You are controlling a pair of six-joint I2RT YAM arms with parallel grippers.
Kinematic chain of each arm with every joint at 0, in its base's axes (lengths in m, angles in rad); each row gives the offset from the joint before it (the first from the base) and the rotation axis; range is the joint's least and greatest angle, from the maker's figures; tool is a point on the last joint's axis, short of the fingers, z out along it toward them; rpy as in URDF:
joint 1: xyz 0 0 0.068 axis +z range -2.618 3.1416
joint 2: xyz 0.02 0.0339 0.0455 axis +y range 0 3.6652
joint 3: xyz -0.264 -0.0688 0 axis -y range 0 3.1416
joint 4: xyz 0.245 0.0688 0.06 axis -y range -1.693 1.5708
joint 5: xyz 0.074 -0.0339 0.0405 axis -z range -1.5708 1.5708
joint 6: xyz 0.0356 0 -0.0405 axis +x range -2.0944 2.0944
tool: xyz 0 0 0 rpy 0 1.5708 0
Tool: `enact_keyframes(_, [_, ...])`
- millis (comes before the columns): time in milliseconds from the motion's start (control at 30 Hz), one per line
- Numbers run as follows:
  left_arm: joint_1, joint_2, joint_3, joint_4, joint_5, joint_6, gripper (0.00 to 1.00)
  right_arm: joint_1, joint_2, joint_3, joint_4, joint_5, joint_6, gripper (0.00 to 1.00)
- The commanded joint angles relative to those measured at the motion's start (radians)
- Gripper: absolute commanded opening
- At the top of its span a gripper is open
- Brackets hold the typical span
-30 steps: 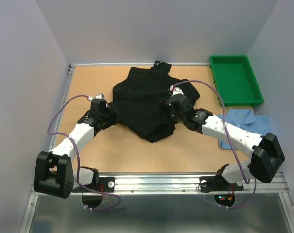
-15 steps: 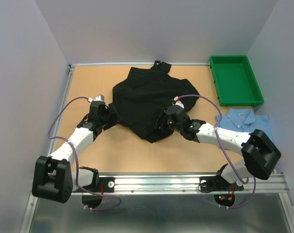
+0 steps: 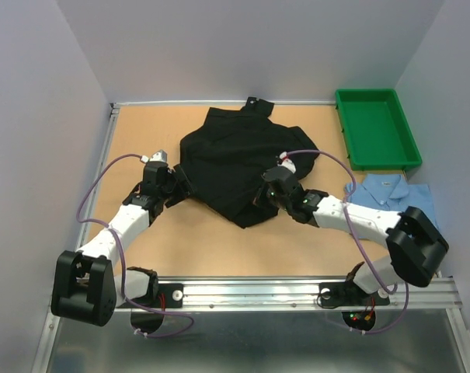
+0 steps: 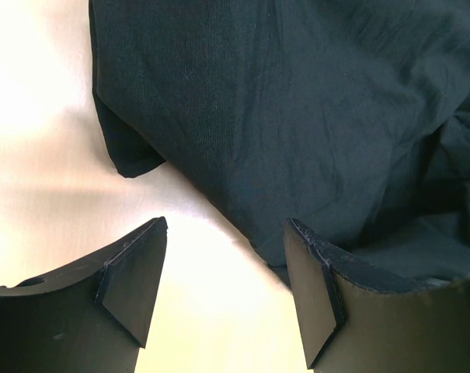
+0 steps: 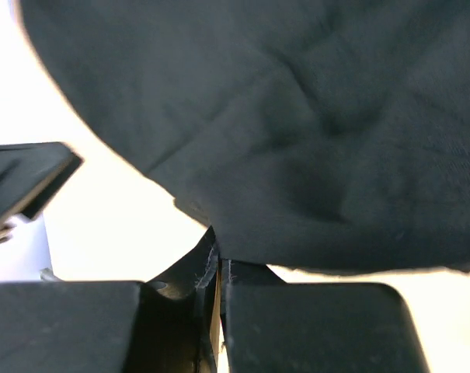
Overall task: Fold and stack the long sleeve shirts
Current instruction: Flatten the shirt out
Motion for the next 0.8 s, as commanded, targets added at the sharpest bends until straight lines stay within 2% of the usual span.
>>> enact_keyframes(0, [-0.007,-0.053,-0.011,0.017,0.004,0.021,0.72,0.009,-0.137,0.169,-0.123,0.079,-0.102,0.01])
enact_keyframes(167, [-0.007,-0.072,0.001,0.008,-0.001,0.038,0.72,0.009,-0.297,0.318,-0.411,0.148,-0.173,0.0])
enact_keyframes(200, [-0.007,-0.073,0.003,0.008,0.004,0.04,0.72,0.008,-0.309,0.374,-0.511,0.161,-0.175,0.01])
enact_keyframes(267, [-0.007,-0.076,0.001,0.008,0.007,0.043,0.72,0.009,-0.331,0.427,-0.587,0.184,-0.176,0.0])
enact_keyframes(467, [-0.007,-0.069,0.004,0.008,0.027,0.052,0.72,0.009,-0.429,0.506,-0.657,0.213,-0.172,0.01])
enact_keyframes(600, [-0.007,-0.058,-0.006,0.005,0.022,0.037,0.72,0.008,-0.455,0.467,-0.694,0.194,-0.173,0.01])
enact_keyframes(733, [-0.007,-0.052,-0.048,0.009,0.018,-0.012,0.72,0.009,-0.429,0.47,-0.76,0.298,-0.271,0.01])
enact_keyframes(767, [-0.007,-0.05,-0.066,0.014,0.016,-0.029,0.72,0.008,-0.409,0.48,-0.847,0.325,-0.288,0.01])
